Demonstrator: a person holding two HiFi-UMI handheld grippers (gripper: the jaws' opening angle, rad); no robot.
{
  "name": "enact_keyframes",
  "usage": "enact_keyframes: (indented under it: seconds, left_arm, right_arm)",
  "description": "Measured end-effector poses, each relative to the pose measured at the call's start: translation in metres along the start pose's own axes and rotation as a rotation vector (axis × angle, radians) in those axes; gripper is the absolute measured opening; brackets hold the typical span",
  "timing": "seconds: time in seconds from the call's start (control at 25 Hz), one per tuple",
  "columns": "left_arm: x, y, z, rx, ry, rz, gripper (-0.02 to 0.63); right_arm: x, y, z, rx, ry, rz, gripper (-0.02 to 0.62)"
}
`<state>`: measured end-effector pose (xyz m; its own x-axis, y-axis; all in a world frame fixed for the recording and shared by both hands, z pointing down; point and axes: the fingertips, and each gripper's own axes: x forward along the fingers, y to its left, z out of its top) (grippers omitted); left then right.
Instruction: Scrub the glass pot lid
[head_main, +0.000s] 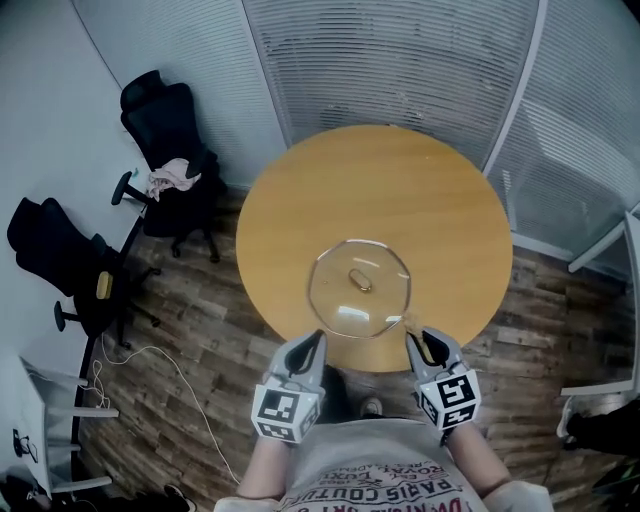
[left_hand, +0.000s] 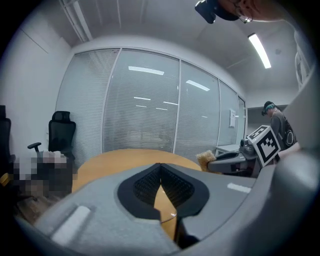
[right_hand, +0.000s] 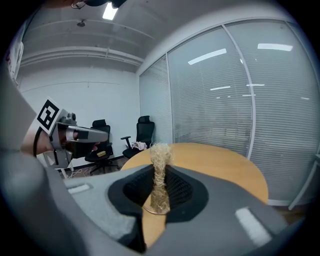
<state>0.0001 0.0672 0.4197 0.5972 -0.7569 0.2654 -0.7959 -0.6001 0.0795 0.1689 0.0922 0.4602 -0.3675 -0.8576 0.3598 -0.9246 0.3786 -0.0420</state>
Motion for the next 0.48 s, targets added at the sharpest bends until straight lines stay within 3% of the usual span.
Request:
enact_keyframes:
  seconds: [0.2, 0.48]
  left_arm:
    - [0.054, 0.057, 0.006, 0.005, 0.025, -0.083, 0.006]
    - [0.129, 0.12, 0.012, 0.056, 0.088, -0.259, 0.008]
  right_arm:
    - [0.053, -0.01, 0.014, -0.003, 0.028, -0.066, 0.063]
    - [0.13, -0.037, 0.018, 0.049, 0.101, -0.206, 0.063]
